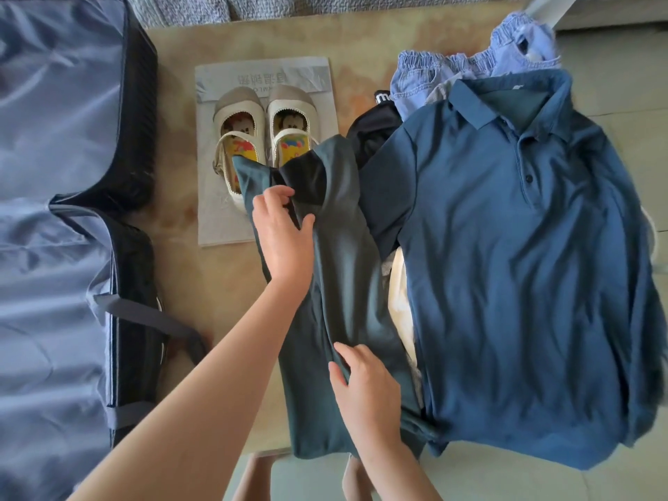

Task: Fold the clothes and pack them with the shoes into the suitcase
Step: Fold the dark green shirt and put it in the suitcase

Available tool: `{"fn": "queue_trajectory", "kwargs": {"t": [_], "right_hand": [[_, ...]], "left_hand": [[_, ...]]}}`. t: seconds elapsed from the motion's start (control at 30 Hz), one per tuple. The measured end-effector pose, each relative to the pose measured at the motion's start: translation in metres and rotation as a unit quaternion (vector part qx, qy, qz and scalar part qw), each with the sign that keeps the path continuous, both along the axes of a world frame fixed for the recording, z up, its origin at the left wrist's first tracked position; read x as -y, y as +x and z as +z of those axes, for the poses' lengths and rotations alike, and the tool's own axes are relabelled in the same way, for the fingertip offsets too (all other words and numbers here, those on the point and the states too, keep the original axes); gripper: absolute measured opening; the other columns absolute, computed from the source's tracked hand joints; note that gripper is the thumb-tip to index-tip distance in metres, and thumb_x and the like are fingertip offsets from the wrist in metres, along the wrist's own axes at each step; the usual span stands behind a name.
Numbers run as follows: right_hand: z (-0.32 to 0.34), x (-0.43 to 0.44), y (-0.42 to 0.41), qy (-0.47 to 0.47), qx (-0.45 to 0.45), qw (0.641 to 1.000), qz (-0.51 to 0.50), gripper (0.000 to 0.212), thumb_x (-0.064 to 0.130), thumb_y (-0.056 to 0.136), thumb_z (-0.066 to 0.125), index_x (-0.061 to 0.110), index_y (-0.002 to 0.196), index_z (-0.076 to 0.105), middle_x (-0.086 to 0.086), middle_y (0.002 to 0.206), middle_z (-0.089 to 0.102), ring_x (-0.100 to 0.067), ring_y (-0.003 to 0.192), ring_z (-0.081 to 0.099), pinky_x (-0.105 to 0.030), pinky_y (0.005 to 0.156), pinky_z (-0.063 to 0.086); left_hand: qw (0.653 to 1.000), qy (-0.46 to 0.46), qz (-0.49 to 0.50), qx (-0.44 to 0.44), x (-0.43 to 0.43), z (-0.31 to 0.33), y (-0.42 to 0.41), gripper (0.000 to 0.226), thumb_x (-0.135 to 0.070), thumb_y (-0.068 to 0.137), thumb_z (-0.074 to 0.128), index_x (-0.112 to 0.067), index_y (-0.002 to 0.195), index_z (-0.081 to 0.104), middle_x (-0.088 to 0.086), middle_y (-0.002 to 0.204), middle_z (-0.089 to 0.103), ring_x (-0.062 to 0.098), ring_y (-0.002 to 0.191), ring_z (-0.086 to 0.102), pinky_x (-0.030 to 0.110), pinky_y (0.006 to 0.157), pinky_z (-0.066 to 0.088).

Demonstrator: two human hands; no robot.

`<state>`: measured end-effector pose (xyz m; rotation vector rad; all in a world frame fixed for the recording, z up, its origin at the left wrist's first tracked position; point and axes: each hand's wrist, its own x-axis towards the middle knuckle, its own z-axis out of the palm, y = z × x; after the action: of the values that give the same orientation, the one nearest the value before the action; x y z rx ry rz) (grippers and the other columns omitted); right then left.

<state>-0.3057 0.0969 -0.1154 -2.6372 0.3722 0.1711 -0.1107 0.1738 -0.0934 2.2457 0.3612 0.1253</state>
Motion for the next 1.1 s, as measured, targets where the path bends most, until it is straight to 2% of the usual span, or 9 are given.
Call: {"fn": "queue_trajectory", "kwargs": {"t": [0.17,0.3,0.4,0.5,0.63,0.8,0.87,0.93,1.1], "right_hand": [[0.006,0.019,-0.008,0.023,0.019,0.999,-0.042,0.035,0.022,0.071,0.082,0.023,0.103,0.069,0.011,0.085,0.066,-0.011,0.073,0.066,-0.022,0.051,0.048],[0.006,0.044,-0.024,0.010,0.028,0.998,-0.052,0.029,0.019,0.069,0.083,0.021,0.094,0.071,0.010,0.077,0.065,-0.015,0.069,0.064,-0.028,0.054,0.051],[0.002,0.056,-0.044,-0.039,0.023,0.999,-0.003,0.026,0.022,0.063,0.087,0.019,0.084,0.072,0.008,0.069,0.062,-0.019,0.065,0.060,-0.031,0.058,0.051],[0.002,0.056,-0.059,-0.084,0.012,0.995,0.048,0.027,0.026,0.056,0.088,0.021,0.073,0.068,0.007,0.066,0.059,-0.020,0.064,0.057,-0.032,0.055,0.049],[0.007,0.047,-0.067,-0.077,0.018,0.995,0.068,0.037,0.016,0.044,0.093,0.022,0.061,0.060,0.009,0.056,0.052,-0.016,0.055,0.054,-0.025,0.047,0.044],[0.014,0.028,-0.087,-0.045,0.027,0.997,0.060,0.022,0.027,0.058,0.080,0.027,0.065,0.059,0.010,0.056,0.052,-0.006,0.040,0.050,-0.012,0.041,0.014],[0.014,0.018,-0.094,-0.035,0.038,0.997,0.055,0.007,0.032,0.067,0.062,0.027,0.064,0.058,0.010,0.058,0.053,-0.005,0.039,0.050,-0.014,0.039,0.019],[0.009,0.008,-0.102,-0.019,0.042,0.998,0.038,0.016,0.028,0.074,0.046,0.026,0.060,0.054,0.008,0.055,0.050,-0.007,0.036,0.045,-0.015,0.038,0.024],[-0.004,0.004,-0.116,-0.023,0.029,0.999,0.010,0.017,0.024,0.074,0.042,0.025,0.060,0.052,0.009,0.057,0.048,-0.010,0.043,0.046,-0.020,0.042,0.034]], "left_hand": [[0.970,0.094,-0.223,0.022,-0.011,-0.013,-0.045,0.017,-0.009,0.085,0.066,-0.015,0.100,0.062,-0.001,0.099,0.053,0.018,0.090,0.053,0.039,0.072,0.050],[0.989,-0.015,-0.098,-0.107,-0.010,-0.014,-0.097,0.023,-0.020,0.086,0.068,-0.017,0.104,0.054,-0.007,0.098,0.052,0.012,0.084,0.056,0.033,0.075,0.051],[0.964,-0.106,0.003,-0.245,-0.004,-0.009,-0.123,0.040,-0.034,0.082,0.072,-0.017,0.111,0.050,-0.004,0.098,0.061,0.012,0.089,0.058,0.027,0.080,0.046],[0.942,-0.115,0.025,-0.313,0.002,-0.007,-0.144,0.043,-0.039,0.081,0.072,-0.020,0.111,0.049,-0.008,0.092,0.065,0.010,0.090,0.058,0.028,0.082,0.046],[0.931,-0.132,0.027,-0.339,0.004,-0.014,-0.164,0.023,-0.026,0.084,0.070,-0.018,0.102,0.059,-0.009,0.084,0.067,0.008,0.081,0.063,0.031,0.079,0.051],[0.927,-0.199,0.061,-0.311,-0.007,-0.016,-0.176,0.007,-0.015,0.092,0.058,-0.017,0.098,0.062,0.002,0.088,0.066,0.019,0.082,0.066,0.038,0.081,0.055],[0.928,-0.218,0.073,-0.292,-0.011,-0.014,-0.183,0.009,-0.012,0.094,0.055,-0.013,0.100,0.062,0.007,0.091,0.066,0.019,0.077,0.067,0.032,0.074,0.057],[0.935,-0.215,0.081,-0.269,-0.015,-0.014,-0.187,0.010,-0.010,0.095,0.053,-0.015,0.097,0.062,0.008,0.089,0.066,0.019,0.074,0.067,0.028,0.069,0.057],[0.931,-0.221,0.069,-0.282,-0.018,-0.019,-0.194,0.009,-0.018,0.094,0.056,-0.014,0.098,0.063,0.006,0.089,0.069,0.016,0.078,0.069,0.030,0.069,0.058]]}}
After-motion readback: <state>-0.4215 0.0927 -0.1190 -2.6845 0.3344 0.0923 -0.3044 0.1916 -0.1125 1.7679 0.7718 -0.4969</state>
